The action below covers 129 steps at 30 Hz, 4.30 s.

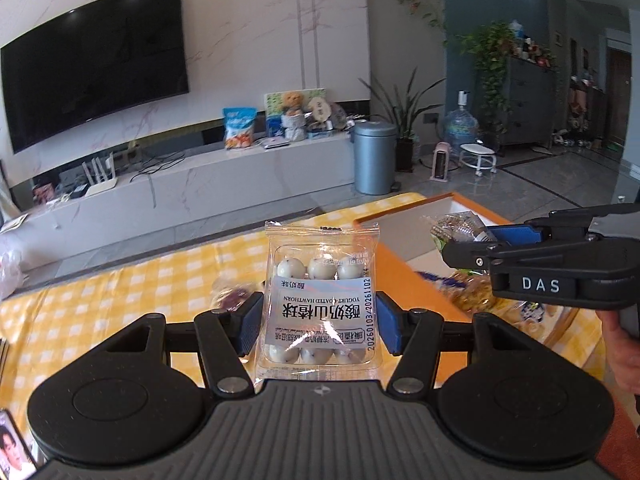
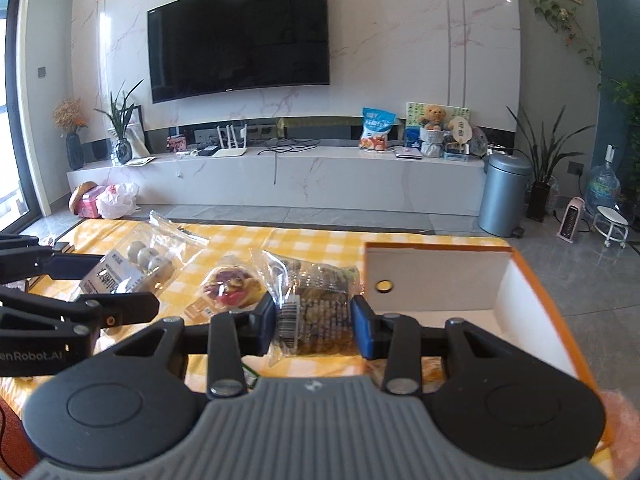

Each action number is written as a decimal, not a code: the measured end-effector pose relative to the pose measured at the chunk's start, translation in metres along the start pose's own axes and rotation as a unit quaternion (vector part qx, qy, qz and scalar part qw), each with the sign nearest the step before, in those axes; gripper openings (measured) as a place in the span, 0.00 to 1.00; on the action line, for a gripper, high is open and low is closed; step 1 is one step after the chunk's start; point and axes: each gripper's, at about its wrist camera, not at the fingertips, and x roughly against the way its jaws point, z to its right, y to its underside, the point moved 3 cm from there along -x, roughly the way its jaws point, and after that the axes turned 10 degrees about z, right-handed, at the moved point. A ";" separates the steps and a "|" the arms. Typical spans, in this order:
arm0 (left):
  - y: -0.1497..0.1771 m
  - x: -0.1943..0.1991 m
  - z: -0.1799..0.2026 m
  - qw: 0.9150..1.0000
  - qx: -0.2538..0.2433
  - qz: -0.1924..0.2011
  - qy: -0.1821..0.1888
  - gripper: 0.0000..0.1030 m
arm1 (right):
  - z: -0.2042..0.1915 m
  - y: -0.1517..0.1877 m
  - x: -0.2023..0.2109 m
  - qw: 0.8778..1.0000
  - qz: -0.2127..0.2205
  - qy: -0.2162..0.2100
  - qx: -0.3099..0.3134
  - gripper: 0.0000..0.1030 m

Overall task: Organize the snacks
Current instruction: 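Carry both bags over the orange box and open both grippers to drop them, then withdraw both grippers from the box back over the table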

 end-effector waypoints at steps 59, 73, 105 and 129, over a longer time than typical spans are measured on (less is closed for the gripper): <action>0.005 -0.210 0.099 0.971 -0.013 -0.169 0.166 0.74 | 0.174 0.046 -0.119 0.972 -0.215 0.056 0.079 0.44; -0.029 -0.158 0.087 0.981 0.009 -0.105 0.163 0.76 | 0.139 0.021 -0.074 0.972 -0.178 0.083 0.129 0.60; 0.029 0.016 -0.069 0.991 0.131 -0.036 -0.009 0.78 | -0.048 0.023 0.001 0.998 -0.043 0.040 0.006 0.62; 0.125 -0.032 -0.058 0.973 0.172 -0.150 0.040 0.70 | -0.065 0.119 -0.048 0.989 -0.137 0.046 0.025 0.36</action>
